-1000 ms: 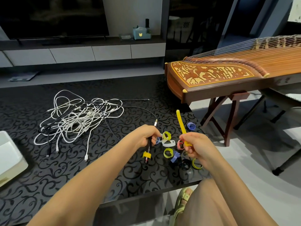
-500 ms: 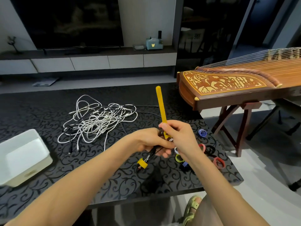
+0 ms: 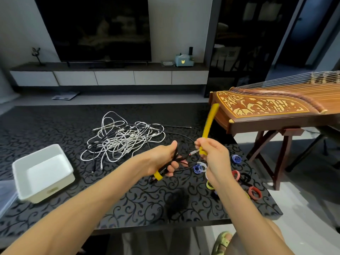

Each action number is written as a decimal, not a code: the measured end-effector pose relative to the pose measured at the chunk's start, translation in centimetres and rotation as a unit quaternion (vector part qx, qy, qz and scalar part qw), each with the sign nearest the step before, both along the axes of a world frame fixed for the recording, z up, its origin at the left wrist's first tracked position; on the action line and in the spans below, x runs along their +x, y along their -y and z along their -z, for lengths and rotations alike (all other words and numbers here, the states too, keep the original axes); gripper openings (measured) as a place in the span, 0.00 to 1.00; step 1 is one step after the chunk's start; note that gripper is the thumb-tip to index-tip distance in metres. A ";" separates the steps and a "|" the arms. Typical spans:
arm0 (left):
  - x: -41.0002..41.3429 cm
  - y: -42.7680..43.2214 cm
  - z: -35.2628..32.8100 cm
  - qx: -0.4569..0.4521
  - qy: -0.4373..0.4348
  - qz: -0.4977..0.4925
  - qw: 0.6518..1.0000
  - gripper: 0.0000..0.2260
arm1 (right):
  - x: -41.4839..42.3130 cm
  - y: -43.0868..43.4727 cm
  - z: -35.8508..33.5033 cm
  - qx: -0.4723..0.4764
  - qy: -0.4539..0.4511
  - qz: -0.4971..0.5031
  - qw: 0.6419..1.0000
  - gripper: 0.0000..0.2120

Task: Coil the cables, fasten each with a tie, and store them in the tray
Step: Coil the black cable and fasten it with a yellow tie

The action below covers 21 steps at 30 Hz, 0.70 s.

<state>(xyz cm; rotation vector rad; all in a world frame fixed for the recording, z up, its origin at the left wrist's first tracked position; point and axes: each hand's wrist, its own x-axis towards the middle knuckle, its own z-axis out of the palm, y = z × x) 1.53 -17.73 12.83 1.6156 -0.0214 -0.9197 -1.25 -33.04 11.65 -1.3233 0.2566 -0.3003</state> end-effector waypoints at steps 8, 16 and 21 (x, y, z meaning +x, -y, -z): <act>-1.1 0.7 -0.4 -0.015 0.100 -0.124 0.987 0.24 | -1.4 0.4 1.1 -0.122 -0.167 -0.129 0.970 0.09; -1.7 0.8 -0.3 -0.069 0.132 -0.181 0.972 0.15 | -3.1 0.5 1.6 -0.028 -0.113 -0.236 0.965 0.07; -1.7 1.0 -0.1 -0.068 0.206 -0.233 0.948 0.13 | -3.7 0.5 1.0 -0.021 -0.125 -0.252 0.959 0.07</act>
